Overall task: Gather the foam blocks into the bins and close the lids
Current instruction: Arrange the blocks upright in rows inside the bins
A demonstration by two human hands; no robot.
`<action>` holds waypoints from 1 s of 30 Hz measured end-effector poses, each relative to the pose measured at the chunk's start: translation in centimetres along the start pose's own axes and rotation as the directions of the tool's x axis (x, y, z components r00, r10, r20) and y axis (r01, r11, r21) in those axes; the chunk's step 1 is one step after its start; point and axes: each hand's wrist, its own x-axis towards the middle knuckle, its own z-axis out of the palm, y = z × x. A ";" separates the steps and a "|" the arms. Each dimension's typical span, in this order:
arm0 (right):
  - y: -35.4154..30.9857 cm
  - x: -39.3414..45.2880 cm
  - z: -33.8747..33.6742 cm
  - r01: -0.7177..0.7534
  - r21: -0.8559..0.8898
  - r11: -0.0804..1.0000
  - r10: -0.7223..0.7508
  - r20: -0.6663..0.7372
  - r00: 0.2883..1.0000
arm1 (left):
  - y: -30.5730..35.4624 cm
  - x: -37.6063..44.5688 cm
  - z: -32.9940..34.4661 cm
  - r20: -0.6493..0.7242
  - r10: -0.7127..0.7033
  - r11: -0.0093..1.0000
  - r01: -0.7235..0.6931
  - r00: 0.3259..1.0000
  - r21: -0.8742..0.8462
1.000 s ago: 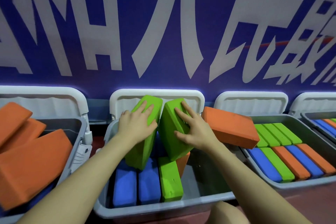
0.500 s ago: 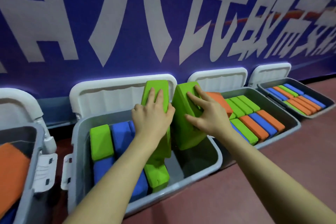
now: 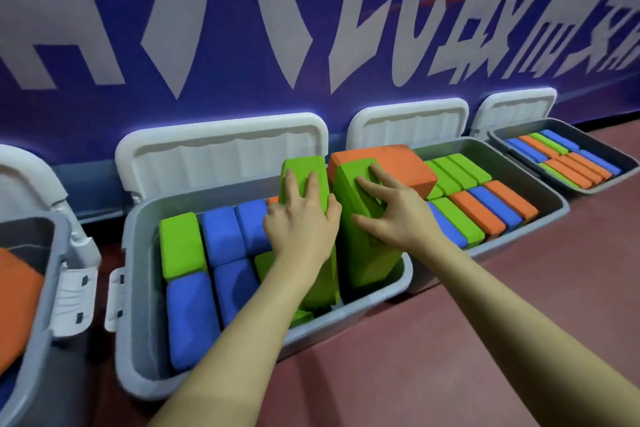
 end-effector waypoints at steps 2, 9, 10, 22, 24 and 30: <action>1.5 0.7 0.0 0.025 0.008 1.000 -0.026 0.035 0.999 | 1.3 0.7 0.9 0.008 -0.036 0.999 0.036 0.999 0.032; 5.5 3.1 0.1 0.086 -0.031 0.996 -0.079 0.178 0.981 | 5.2 2.1 3.6 -0.023 -0.215 0.969 0.217 0.976 0.118; 6.2 3.1 0.4 0.091 -0.009 0.996 -0.087 0.197 0.976 | 5.3 2.0 3.8 -0.025 -0.244 0.959 0.245 0.970 0.146; 11.0 2.3 5.6 0.203 0.196 0.959 -0.263 0.361 0.895 | 4.9 -1.2 6.8 0.117 -0.326 0.912 0.280 0.938 0.299; 11.9 2.5 6.1 0.212 0.197 0.957 -0.274 0.376 0.885 | 4.3 -2.4 7.4 0.145 -0.325 0.920 0.277 0.934 0.278; 12.4 2.4 8.1 0.177 0.206 0.963 -0.245 0.385 0.890 | 3.5 -3.4 8.3 0.183 -0.262 0.937 0.204 0.948 0.284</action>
